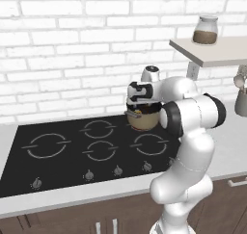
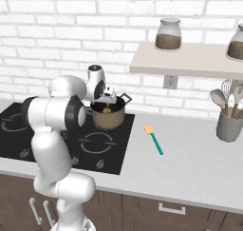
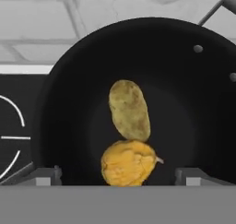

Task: Put the squash and potato in the pot. Retrieve the spatula and lightly stir the vegetables in the pot.

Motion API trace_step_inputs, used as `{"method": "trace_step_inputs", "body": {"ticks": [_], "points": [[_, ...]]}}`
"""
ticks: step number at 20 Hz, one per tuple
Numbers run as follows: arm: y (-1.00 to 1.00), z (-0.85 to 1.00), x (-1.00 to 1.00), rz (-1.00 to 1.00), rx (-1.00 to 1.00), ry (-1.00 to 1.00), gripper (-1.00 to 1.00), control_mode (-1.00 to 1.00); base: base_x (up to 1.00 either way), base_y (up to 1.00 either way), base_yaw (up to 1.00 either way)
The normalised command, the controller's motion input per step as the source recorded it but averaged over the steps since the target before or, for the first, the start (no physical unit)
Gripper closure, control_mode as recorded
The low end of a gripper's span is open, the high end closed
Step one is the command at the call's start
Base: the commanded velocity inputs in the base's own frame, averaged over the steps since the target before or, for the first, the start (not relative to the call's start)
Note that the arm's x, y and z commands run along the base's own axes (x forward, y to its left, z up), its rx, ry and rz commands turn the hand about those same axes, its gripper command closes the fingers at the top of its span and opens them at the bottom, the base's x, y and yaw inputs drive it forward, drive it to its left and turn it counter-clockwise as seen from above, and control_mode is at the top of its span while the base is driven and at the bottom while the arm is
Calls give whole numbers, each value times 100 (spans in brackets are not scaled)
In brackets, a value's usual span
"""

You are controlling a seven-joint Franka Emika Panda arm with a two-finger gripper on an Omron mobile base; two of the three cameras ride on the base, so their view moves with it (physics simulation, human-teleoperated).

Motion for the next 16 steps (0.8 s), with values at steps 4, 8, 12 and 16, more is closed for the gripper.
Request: {"method": "trace_step_inputs", "body": {"ticks": [4, 8, 12, 16], "points": [[-31, 74, -69, -1, -1, 0, -100, -100, 0, 0, 0], [-58, 25, -95, -6, 0, 10, -100, -100, 0, 0, 0], [-63, -34, -75, -3, -5, 23, -100, -100, 0, 0, 0], [-56, -64, -64, 0, -7, 14, -100, -100, 0, 0, 0]]}}
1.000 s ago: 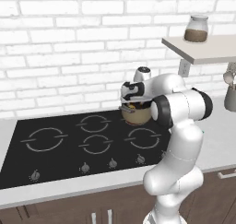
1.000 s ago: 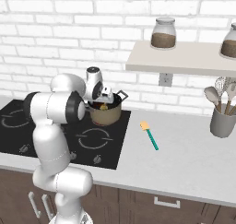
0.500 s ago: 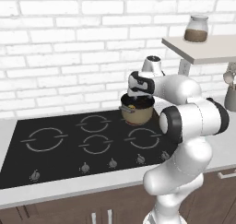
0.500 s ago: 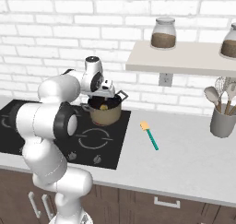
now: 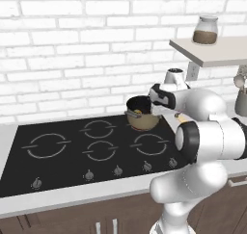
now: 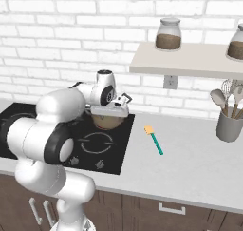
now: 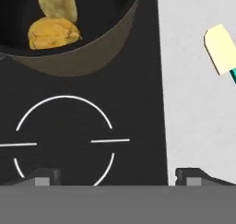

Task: Put the squash and potato in the pot. Retrieve the spatula and lightly stir the vegetables in the pot.

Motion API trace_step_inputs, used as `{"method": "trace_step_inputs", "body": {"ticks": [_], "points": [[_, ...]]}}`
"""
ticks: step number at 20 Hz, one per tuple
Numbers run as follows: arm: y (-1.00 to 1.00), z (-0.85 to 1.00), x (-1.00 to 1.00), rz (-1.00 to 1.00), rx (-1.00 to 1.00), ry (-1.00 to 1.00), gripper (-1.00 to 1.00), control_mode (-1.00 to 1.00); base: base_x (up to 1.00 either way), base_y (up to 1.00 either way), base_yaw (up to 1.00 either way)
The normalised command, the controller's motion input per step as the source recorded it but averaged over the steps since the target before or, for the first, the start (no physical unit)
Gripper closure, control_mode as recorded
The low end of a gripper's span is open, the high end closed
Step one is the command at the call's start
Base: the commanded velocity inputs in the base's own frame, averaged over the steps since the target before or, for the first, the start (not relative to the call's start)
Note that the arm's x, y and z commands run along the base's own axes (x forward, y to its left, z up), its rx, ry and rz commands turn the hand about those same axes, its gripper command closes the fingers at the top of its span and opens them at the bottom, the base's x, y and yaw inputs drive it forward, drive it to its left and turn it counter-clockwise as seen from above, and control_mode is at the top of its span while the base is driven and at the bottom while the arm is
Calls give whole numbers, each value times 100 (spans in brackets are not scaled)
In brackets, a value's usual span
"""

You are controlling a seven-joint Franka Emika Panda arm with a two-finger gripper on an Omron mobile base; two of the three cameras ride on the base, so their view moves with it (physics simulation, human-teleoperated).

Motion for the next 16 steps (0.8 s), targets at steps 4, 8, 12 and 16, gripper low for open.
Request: {"method": "trace_step_inputs", "body": {"ticks": [4, 8, 12, 16], "points": [[-78, -53, -36, 0, -5, 18, -100, -100, 0, 0, 0], [-84, -41, -27, 0, 0, 5, -100, -100, 0, 0, 0], [-52, -17, -1, 2, 0, 0, -100, -100, 0, 0, 0], [-12, 0, 0, 0, 0, 0, -100, -100, 0, 0, 0]]}}
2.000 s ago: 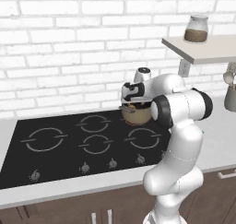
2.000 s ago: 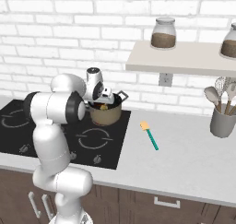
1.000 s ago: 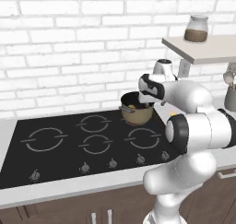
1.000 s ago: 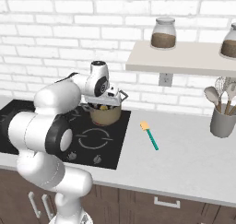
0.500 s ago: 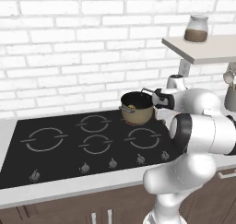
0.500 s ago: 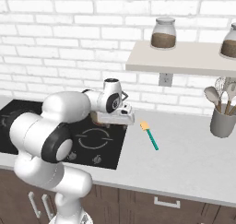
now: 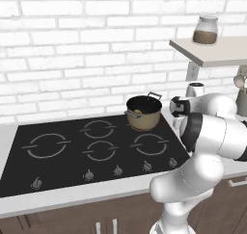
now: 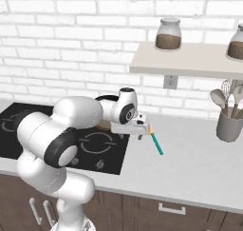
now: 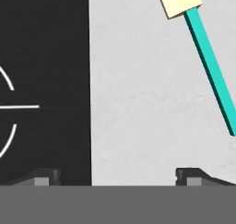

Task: Put the squash and potato in the pot. Retrieve the spatula and lightly stir the vegetables in the pot.

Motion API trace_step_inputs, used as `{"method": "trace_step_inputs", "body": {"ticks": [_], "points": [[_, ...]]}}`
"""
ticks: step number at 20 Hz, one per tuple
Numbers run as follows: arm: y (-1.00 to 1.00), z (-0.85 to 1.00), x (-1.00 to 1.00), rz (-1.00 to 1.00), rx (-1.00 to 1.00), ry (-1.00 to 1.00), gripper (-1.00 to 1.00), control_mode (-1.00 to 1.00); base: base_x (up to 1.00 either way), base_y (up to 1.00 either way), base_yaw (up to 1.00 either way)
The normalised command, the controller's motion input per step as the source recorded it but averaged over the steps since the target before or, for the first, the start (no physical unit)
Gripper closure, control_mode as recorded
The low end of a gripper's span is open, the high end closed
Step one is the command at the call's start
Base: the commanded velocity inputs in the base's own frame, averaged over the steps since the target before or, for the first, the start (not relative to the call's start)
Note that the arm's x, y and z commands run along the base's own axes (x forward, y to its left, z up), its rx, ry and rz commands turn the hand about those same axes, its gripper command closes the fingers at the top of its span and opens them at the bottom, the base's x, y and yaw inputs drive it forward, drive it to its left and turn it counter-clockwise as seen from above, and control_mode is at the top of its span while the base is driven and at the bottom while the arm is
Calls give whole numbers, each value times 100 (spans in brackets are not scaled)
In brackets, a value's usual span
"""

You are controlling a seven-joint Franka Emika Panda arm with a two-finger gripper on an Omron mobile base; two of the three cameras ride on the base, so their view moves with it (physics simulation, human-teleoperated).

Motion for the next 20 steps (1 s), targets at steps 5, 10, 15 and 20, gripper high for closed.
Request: {"method": "trace_step_inputs", "body": {"ticks": [5, 10, 15, 20], "points": [[-27, -8, 0, 0, 0, 2, -100, -100, 0, 0, 0], [-40, -20, 0, 0, 0, -3, -100, -100, 0, 0, 0], [-38, 0, 0, 0, 0, 0, -100, -100, 0, 0, 0], [-31, -10, 2, 0, 0, 0, -100, -100, 0, 0, 0]]}}
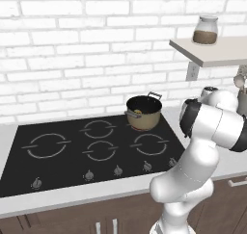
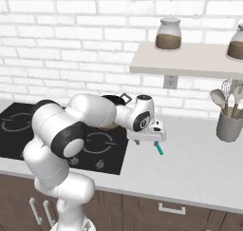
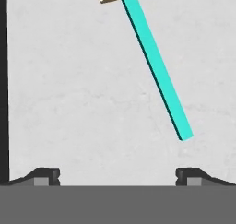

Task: Put the squash and potato in the pot. Retrieve the spatula and lightly stir the vegetables in the pot.

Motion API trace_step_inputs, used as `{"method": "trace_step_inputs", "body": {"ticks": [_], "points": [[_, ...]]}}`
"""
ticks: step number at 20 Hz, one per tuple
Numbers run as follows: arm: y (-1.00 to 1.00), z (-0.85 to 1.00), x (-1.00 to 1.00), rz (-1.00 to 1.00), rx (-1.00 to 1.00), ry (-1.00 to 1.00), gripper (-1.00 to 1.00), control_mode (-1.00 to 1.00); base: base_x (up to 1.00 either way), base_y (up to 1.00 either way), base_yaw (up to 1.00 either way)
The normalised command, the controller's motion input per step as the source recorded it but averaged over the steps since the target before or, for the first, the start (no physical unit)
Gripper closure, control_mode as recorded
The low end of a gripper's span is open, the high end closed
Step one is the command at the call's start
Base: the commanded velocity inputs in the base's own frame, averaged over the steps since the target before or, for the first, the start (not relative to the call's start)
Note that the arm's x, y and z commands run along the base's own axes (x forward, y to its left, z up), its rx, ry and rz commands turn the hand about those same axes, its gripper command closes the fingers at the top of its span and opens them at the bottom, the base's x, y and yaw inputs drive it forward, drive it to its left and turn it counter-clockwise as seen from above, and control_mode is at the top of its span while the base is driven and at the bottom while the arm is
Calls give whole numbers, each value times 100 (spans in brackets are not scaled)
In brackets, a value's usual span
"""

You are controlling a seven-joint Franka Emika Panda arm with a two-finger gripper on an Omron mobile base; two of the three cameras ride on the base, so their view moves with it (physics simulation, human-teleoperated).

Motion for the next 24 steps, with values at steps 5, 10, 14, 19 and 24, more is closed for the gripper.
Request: {"method": "trace_step_inputs", "body": {"ticks": [5, 10, 14, 19, 24], "points": [[-43, -13, 4, 0, 0, 0, -100, -100, 0, 0, 0], [-42, -16, 1, 0, 0, 0, -100, -100, 0, 0, 0], [-19, -30, 0, 0, 0, 0, -100, -100, 0, 0, 0], [0, -31, 4, 1, 0, 0, -100, -100, 0, 0, 0], [-12, -8, 13, 0, 0, 0, -100, -100, 0, 0, 0]]}}
